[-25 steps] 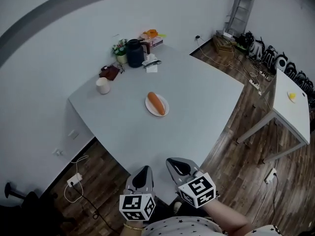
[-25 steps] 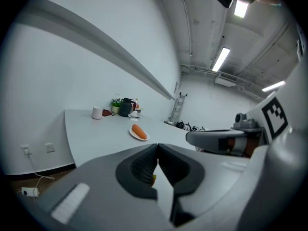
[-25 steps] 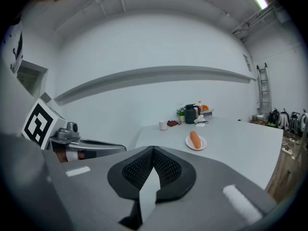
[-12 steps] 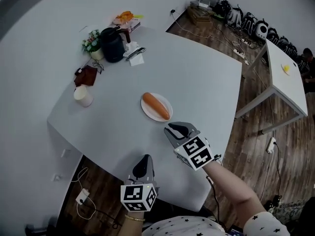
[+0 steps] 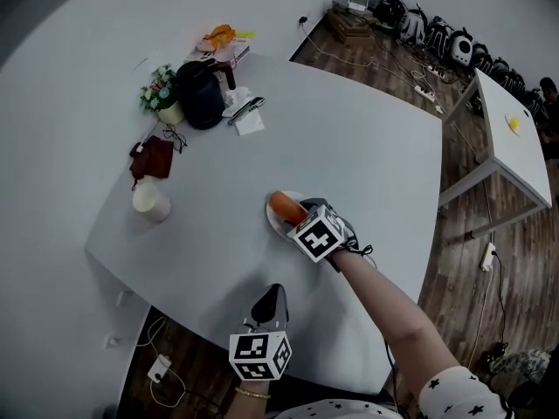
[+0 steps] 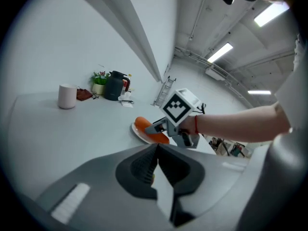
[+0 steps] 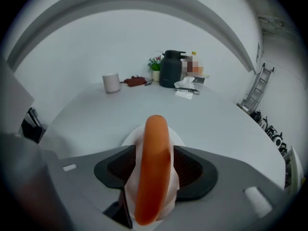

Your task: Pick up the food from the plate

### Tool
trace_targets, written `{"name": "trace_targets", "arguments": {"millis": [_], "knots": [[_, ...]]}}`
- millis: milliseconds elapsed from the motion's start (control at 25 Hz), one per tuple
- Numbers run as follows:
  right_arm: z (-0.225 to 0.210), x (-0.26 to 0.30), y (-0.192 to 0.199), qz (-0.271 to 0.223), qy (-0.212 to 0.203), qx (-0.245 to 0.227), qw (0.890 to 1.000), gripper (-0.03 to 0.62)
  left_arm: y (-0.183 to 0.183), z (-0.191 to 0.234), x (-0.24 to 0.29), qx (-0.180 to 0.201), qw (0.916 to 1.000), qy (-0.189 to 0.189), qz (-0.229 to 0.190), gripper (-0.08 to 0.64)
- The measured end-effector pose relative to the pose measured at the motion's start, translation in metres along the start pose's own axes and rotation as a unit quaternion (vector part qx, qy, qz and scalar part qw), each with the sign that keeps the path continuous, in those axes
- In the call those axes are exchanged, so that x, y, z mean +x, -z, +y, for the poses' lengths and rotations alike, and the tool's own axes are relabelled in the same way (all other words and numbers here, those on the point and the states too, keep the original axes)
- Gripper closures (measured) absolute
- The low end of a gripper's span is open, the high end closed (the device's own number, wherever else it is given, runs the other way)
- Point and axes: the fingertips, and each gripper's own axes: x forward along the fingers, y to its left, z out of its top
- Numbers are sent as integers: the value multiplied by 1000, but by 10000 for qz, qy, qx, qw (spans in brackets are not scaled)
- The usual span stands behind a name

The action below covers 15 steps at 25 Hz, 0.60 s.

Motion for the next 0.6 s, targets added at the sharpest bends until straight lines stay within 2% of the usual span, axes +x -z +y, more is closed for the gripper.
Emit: {"name": "trace_targets", "arguments": {"millis": [120, 280, 440, 600], "knots": [[-4, 19, 4, 384, 64, -49, 9992, 365, -4, 2, 5, 37, 10000, 52, -6, 552], [-5, 24, 2, 366, 49, 195, 9991, 379, -2, 4, 7, -39, 9999, 118, 11, 552], [-7, 16, 7, 208, 242, 167, 9994, 379, 1, 1, 6, -74, 9998, 188, 48, 552], [5, -18, 8, -413, 221, 201, 9987, 379, -7, -1, -3, -65, 9997, 248, -42, 552]]}}
